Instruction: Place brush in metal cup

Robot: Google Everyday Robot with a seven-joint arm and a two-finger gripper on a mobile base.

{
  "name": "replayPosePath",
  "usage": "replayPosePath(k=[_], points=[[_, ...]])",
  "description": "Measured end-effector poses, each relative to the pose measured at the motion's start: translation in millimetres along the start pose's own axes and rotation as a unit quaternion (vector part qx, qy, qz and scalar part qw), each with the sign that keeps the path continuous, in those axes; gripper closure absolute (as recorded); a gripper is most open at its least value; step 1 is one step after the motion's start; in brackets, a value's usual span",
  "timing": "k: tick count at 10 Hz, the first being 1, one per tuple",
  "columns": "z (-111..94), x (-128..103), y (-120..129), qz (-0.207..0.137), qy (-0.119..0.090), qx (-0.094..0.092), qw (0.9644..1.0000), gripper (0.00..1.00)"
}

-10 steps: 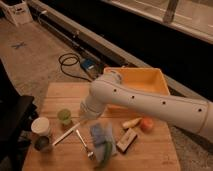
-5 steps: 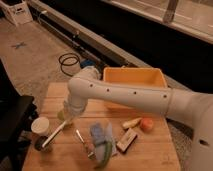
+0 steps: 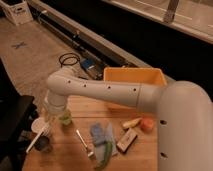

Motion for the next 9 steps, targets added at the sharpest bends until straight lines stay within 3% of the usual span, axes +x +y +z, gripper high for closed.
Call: replayPosePath(k=[5, 9], points=[[1.5, -0.9, -0.4, -0.005, 0.004, -0.004, 1.0000, 1.00], [45.2, -4.9, -19.7, -0.022, 0.000, -0.013, 0.9997, 1.00]])
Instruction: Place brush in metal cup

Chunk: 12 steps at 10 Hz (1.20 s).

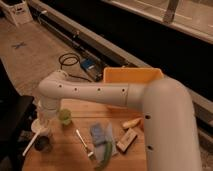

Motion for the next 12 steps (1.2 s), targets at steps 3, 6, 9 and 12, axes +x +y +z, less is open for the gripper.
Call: replayPosePath(k=[3, 6, 9, 12], points=[[6.4, -3.5, 6.9, 0.006, -0.001, 0.000, 1.0000, 1.00], [4.1, -19.3, 13.6, 0.005, 0.001, -0.002, 1.0000, 1.00], [3.9, -46.6, 15.7, -0.019, -0.012, -0.006, 0.9997, 1.00], [11.0, -81.9, 17.8, -0.064, -0.029, -0.017, 0.9974, 1.00]])
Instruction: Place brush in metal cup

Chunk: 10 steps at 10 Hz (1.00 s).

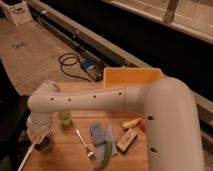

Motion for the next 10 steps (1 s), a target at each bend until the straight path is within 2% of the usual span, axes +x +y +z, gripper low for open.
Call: replayPosePath(k=[2, 5, 8, 10], points=[[8.7, -3.4, -0.1, -0.008, -0.010, -0.005, 0.9999, 1.00], [19.3, 11.4, 5.0, 0.002, -0.014, -0.014, 0.9998, 1.00], [20.5, 22.2, 16.9, 0.022, -0.012, -0.020, 0.9995, 1.00], [13.3, 29.1, 28.5, 0.041, -0.001, -0.019, 0.9990, 1.00]])
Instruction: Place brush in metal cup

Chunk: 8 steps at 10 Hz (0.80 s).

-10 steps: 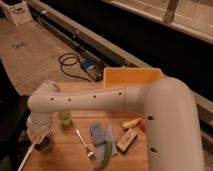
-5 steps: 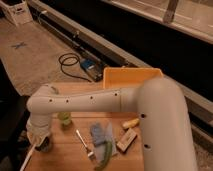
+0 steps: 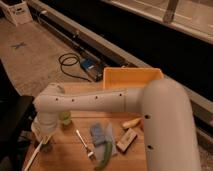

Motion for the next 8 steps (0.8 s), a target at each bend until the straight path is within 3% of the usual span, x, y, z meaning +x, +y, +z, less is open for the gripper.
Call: replayPosePath(k=[4, 8], points=[[-1.8, 12.5, -5.6, 0.008, 0.003, 0.013, 0.9999, 1.00], [11.6, 16.1, -21.6, -0.001, -0.014, 0.017, 0.9998, 0.99]])
